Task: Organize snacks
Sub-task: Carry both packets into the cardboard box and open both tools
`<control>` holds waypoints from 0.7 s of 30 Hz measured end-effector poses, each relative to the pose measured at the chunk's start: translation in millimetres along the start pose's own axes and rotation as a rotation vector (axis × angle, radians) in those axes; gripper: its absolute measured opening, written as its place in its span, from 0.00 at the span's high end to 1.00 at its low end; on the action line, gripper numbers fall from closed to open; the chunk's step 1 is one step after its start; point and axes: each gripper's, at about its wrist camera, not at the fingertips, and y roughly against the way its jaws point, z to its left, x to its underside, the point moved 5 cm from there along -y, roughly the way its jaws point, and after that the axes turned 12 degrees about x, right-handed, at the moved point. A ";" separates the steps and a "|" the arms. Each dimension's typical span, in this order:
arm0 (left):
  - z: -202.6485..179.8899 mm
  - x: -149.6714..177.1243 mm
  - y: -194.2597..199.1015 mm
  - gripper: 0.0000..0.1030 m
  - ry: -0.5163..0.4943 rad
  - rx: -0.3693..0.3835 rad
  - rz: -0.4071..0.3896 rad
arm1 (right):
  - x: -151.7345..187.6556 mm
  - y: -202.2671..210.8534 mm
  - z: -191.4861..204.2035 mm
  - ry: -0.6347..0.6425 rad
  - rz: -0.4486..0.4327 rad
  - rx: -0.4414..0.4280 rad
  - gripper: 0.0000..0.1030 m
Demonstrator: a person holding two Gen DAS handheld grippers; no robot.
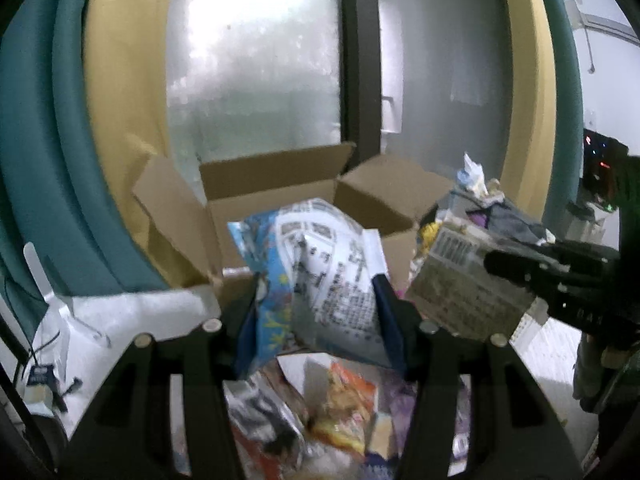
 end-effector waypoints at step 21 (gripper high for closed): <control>71.0 -68.0 -102.5 0.47 0.211 0.048 -0.015 | -98.5 -118.1 -21.2 -0.001 -0.077 0.029 0.77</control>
